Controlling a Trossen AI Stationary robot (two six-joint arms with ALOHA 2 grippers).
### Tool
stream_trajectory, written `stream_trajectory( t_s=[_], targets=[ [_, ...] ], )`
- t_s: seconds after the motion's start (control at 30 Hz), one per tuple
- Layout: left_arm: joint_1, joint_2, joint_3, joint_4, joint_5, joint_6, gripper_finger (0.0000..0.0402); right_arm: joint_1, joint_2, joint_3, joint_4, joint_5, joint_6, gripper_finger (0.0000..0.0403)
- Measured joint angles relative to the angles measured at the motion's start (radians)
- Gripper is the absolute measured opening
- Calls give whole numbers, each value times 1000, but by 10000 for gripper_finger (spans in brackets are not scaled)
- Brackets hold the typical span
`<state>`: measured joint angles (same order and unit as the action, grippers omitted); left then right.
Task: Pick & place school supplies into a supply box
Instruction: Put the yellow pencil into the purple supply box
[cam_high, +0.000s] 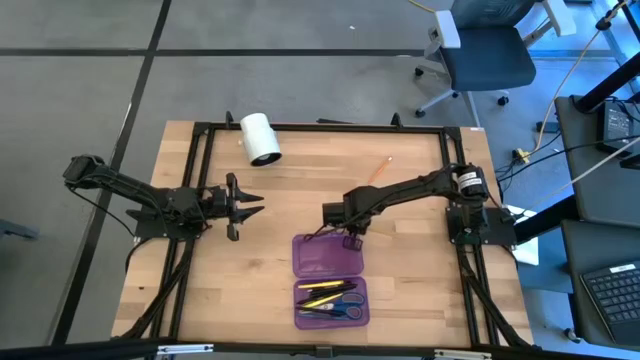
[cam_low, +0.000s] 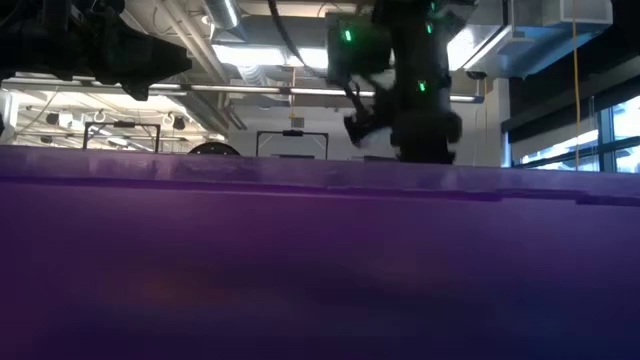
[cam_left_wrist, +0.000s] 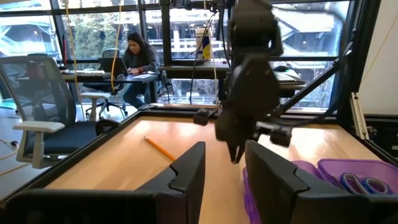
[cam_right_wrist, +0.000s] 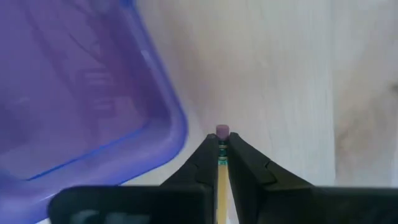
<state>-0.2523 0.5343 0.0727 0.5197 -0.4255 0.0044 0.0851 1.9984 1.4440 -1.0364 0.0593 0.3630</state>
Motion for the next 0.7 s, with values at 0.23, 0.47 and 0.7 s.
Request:
stream_trajectory(
  t_s=[0.23, 0.47, 0.7],
  targets=[
    [0, 0, 0, 0, 0, 0, 111, 84, 0, 168, 21, -4, -1, 27],
    [0, 0, 0, 0, 0, 0, 107, 211, -1, 233, 296, -85, 5, 31],
    [0, 0, 0, 0, 1, -1, 111, 299, 9, 233, 463, -145, 99, 30]
  ],
)
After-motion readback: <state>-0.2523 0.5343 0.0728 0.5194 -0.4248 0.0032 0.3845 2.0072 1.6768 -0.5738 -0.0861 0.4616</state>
